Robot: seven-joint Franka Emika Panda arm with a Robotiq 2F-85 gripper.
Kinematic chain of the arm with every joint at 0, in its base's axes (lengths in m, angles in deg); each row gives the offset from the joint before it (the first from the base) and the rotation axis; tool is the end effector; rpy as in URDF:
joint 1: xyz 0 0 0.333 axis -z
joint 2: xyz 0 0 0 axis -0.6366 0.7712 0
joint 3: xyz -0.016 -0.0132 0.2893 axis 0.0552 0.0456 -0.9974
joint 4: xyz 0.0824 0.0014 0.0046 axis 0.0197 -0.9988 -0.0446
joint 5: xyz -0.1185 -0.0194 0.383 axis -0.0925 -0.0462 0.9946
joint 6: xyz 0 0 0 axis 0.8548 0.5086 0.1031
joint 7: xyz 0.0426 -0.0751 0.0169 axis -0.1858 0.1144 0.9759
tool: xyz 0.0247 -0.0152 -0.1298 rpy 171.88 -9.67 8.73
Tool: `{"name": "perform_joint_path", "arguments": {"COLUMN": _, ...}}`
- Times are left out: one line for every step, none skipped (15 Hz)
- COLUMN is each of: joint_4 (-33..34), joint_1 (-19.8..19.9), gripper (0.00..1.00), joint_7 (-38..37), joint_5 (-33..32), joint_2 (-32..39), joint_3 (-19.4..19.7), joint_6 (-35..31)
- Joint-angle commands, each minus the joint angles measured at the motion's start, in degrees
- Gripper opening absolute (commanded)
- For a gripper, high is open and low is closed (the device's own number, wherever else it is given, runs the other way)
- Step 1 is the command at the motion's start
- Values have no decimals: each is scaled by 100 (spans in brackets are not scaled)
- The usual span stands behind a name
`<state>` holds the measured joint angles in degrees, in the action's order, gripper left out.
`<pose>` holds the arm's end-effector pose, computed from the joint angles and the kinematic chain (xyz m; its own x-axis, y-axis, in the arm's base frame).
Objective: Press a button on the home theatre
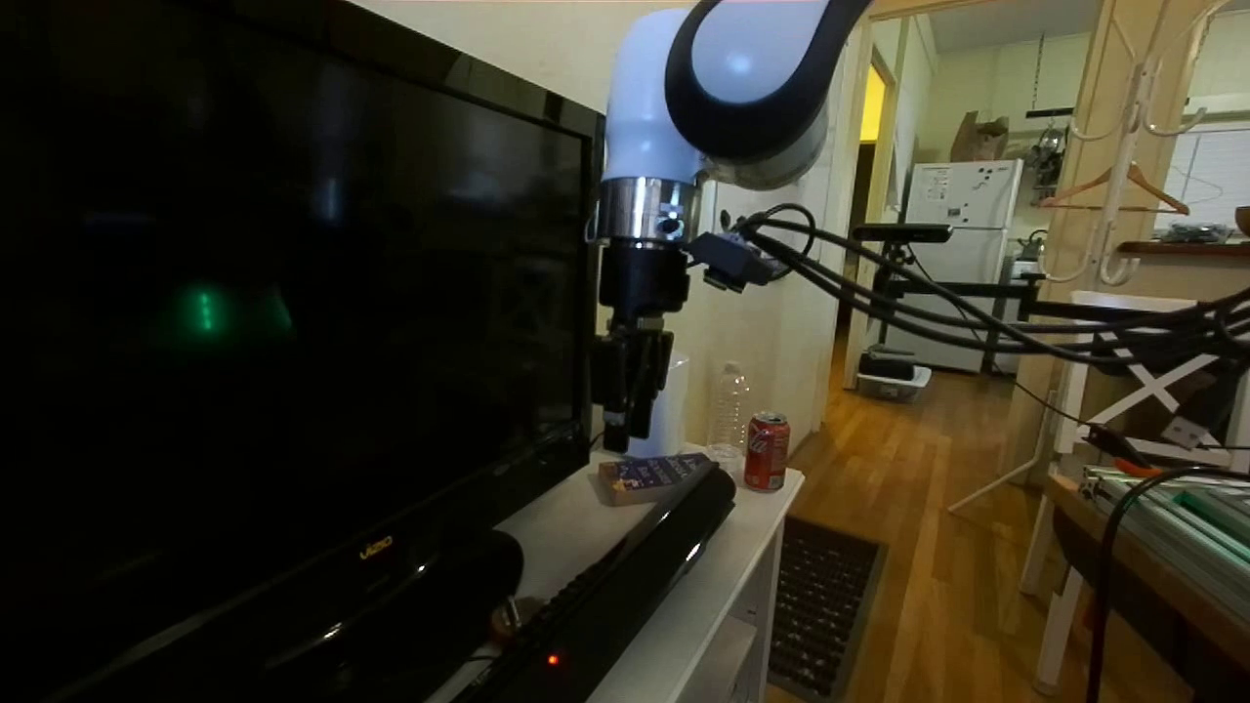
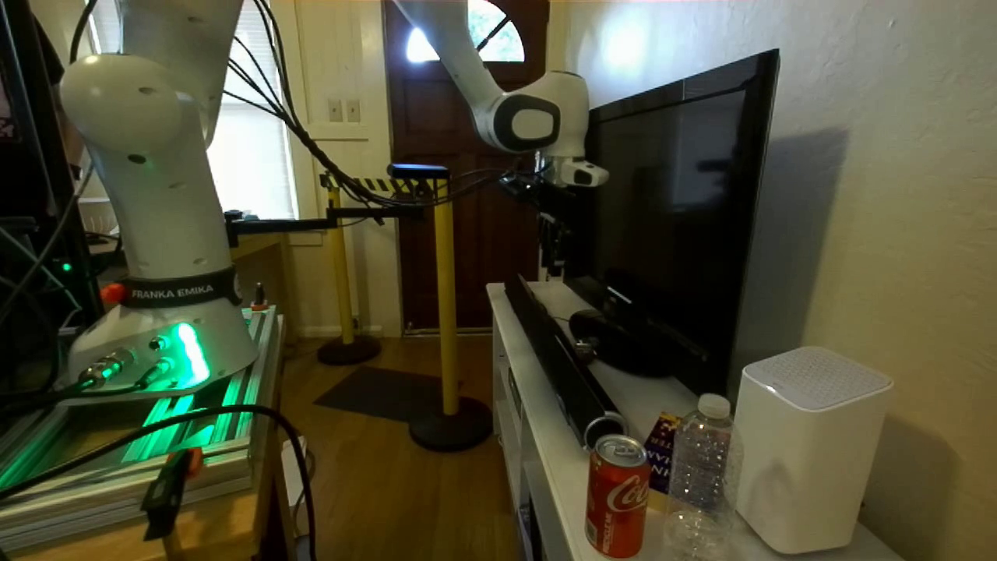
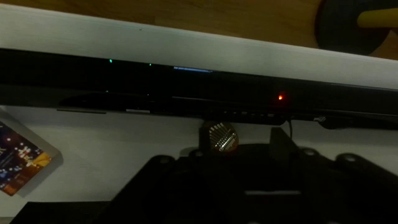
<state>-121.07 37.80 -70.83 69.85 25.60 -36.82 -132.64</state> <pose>0.5917 0.0020 0.1942 0.9828 -0.1804 0.0406 -0.1758 -0.9796 -0.0978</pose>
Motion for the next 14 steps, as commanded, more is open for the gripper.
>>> {"name": "perform_joint_path", "arguments": {"joint_4": 251, "joint_1": -154, "gripper": 24, "joint_7": -308, "joint_5": -476, "joint_2": 421, "joint_3": 26, "joint_6": -493}}
{"name": "perform_joint_path", "arguments": {"joint_4": 267, "joint_1": -219, "gripper": 17, "joint_7": -415, "joint_5": -602, "joint_2": 521, "joint_3": 71, "joint_6": -687}}
{"name": "perform_joint_path", "arguments": {"joint_4": 273, "joint_1": -267, "gripper": 10, "joint_7": -514, "joint_5": -690, "joint_2": 623, "joint_3": 101, "joint_6": -887}}
{"name": "perform_joint_path", "arguments": {"joint_4": 283, "joint_1": -305, "gripper": 3, "joint_7": -602, "joint_5": -738, "joint_2": 753, "joint_3": 113, "joint_6": -1109}}
{"name": "perform_joint_path", "arguments": {"joint_4": 300, "joint_1": -337, "gripper": 0, "joint_7": -663, "joint_5": -762, "joint_2": 877, "joint_3": 121, "joint_6": -1335}}
{"name": "perform_joint_path", "arguments": {"joint_4": 312, "joint_1": -368, "gripper": 0, "joint_7": -719, "joint_5": -766, "joint_2": 974, "joint_3": 137, "joint_6": -1448}}
{"name": "perform_joint_path", "arguments": {"joint_4": 281, "joint_1": -348, "gripper": 0, "joint_7": -712, "joint_5": -682, "joint_2": 1058, "joint_3": 92, "joint_6": -1621}}
{"name": "perform_joint_path", "arguments": {"joint_4": 229, "joint_1": -258, "gripper": 0, "joint_7": -628, "joint_5": -542, "joint_2": 1111, "joint_3": -21, "joint_6": -1755}}
{"name": "perform_joint_path", "arguments": {"joint_4": 155, "joint_1": -253, "gripper": 1, "joint_7": -554, "joint_5": -609, "joint_2": 920, "joint_3": 5, "joint_6": -1516}}
{"name": "perform_joint_path", "arguments": {"joint_4": 154, "joint_1": -258, "gripper": 1, "joint_7": -561, "joint_5": -603, "joint_2": 1008, "joint_3": -1, "joint_6": -1625}}
{"name": "perform_joint_path", "arguments": {"joint_4": 155, "joint_1": -260, "gripper": 1, "joint_7": -565, "joint_5": -600, "joint_2": 1062, "joint_3": -1, "joint_6": -1682}}
{"name": "perform_joint_path", "arguments": {"joint_4": 156, "joint_1": -261, "gripper": 1, "joint_7": -567, "joint_5": -599, "joint_2": 1085, "joint_3": 0, "joint_6": -1698}}
{"name": "perform_joint_path", "arguments": {"joint_4": 157, "joint_1": -260, "gripper": 1, "joint_7": -569, "joint_5": -599, "joint_2": 1085, "joint_3": 0, "joint_6": -1698}}
{"name": "perform_joint_path", "arguments": {"joint_4": 166, "joint_1": -260, "gripper": 1, "joint_7": -571, "joint_5": -599, "joint_2": 1085, "joint_3": 0, "joint_6": -1698}}
